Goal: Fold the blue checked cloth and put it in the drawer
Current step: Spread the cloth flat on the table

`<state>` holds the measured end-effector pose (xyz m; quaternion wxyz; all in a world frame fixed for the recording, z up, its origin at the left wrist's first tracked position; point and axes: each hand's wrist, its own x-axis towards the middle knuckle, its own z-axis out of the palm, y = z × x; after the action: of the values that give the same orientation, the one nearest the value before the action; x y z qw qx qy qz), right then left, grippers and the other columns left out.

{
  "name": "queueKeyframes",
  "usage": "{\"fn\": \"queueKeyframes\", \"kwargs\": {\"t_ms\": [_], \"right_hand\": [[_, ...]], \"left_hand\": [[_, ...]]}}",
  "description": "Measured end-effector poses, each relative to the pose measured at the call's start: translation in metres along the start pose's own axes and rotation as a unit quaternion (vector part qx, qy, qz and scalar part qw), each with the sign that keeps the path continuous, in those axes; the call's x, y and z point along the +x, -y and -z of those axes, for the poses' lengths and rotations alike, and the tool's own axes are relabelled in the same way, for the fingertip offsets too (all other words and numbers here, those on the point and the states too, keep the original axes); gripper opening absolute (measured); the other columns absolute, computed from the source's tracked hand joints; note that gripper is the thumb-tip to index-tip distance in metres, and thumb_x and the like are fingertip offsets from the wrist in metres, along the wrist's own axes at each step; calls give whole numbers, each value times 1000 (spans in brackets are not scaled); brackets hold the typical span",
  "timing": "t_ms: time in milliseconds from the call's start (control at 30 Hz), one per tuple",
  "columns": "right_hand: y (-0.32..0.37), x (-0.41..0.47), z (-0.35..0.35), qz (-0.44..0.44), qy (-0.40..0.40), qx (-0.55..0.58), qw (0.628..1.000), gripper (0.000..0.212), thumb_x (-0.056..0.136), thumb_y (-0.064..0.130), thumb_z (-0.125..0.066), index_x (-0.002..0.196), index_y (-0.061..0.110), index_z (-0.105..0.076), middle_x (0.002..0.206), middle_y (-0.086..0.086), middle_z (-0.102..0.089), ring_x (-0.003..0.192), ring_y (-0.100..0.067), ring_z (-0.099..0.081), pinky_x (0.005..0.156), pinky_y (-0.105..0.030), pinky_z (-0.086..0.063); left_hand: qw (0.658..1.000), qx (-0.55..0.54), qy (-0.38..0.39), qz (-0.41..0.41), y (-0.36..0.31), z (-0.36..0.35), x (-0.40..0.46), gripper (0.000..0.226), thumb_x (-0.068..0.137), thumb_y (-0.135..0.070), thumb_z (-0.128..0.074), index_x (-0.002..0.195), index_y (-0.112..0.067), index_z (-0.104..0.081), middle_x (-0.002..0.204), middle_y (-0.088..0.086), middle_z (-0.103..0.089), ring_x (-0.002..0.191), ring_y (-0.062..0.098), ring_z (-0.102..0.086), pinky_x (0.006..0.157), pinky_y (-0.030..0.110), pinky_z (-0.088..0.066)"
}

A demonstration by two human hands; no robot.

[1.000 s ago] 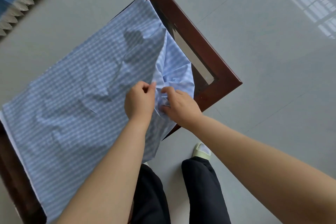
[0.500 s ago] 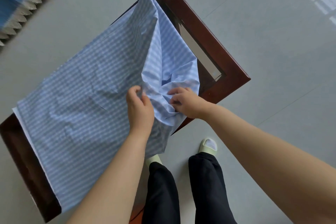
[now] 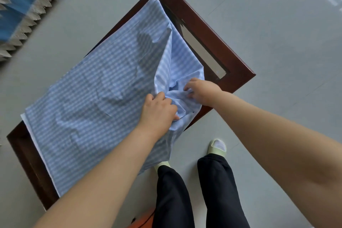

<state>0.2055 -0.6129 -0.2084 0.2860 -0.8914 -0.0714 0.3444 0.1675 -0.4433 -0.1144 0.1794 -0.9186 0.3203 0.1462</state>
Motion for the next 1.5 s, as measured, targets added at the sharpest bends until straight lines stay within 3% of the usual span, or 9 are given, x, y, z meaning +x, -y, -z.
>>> {"fn": "queueKeyframes", "kwargs": {"t_ms": [267, 500, 667, 767, 900, 1000, 1167, 1267, 1500], "right_hand": [[-47, -12, 21, -59, -80, 185, 978, 35, 94, 36, -53, 68, 12, -49, 67, -2, -48, 69, -21, -47, 58, -31, -35], [-20, -39, 23, 82, -172, 70, 979, 50, 93, 58, -26, 124, 33, -57, 143, 11, -44, 133, -20, -32, 109, -42, -26], [1, -79, 5, 177, -107, 37, 978, 74, 87, 71, -14, 72, 14, -61, 71, 0, -63, 82, -21, -56, 104, -34, -32], [-19, -85, 1, 109, -91, 52, 989, 49, 84, 66, -36, 59, 24, -43, 60, 5, -50, 73, -21, -50, 76, -34, -40], [-29, -92, -12, 114, -80, 47, 989, 35, 92, 43, -52, 71, 16, -50, 90, 4, -63, 107, -23, -55, 90, -41, -43], [-8, -95, -16, 102, -117, 42, 987, 33, 98, 35, -43, 75, 14, -35, 59, 5, -42, 66, -28, -45, 61, -38, -40], [7, -115, -8, 31, -310, 71, 947, 46, 93, 50, -42, 71, 13, -58, 45, -1, -40, 41, -24, -38, 38, -25, -26], [-66, -122, -5, -199, -182, 94, 958, 38, 92, 51, -47, 93, 16, -62, 76, -5, -61, 77, -28, -60, 63, -31, -43], [-77, -101, -44, -226, -84, 184, 953, 48, 95, 52, -40, 120, 14, -56, 123, -7, -60, 111, -22, -55, 90, -35, -42]], "left_hand": [[937, -260, -210, 103, 28, -8, -30, 48, 98, -36, -39, 67, -6, -58, 69, 5, -60, 78, 25, -52, 62, 42, -46], [933, -285, -216, 31, -6, 5, -11, 43, 97, -41, -40, 74, -12, -60, 83, 0, -62, 88, 18, -44, 69, 36, -40], [896, -386, -213, 53, -24, 4, -10, 28, 92, -44, -49, 100, -20, -60, 136, 2, -38, 117, 21, -36, 93, 20, -40], [823, -531, -132, 153, -26, -20, -15, 49, 96, -49, -38, 139, -26, -38, 153, -2, -16, 141, 14, -18, 112, 19, -23], [664, -659, 65, 348, -30, -67, -16, 55, 102, -39, -28, 152, -23, -12, 159, -1, -10, 145, 15, -17, 114, 30, -19], [639, -666, 94, 374, -36, -94, -16, 60, 99, -47, -23, 152, -17, -17, 157, 2, -21, 144, 16, -23, 117, 30, -17], [628, -625, 197, 420, -35, -161, -3, 89, 74, -75, -19, 148, -26, -25, 155, 1, -27, 141, 20, -29, 116, 46, -25], [674, -597, 194, 390, -46, -130, -1, 62, 98, -53, -21, 151, -21, -18, 160, 2, -9, 147, 24, -12, 116, 40, -19], [786, -480, 102, 377, -78, -118, 4, 50, 101, -39, -30, 148, -20, -28, 157, 5, -20, 143, 29, -20, 113, 43, -21]]}}
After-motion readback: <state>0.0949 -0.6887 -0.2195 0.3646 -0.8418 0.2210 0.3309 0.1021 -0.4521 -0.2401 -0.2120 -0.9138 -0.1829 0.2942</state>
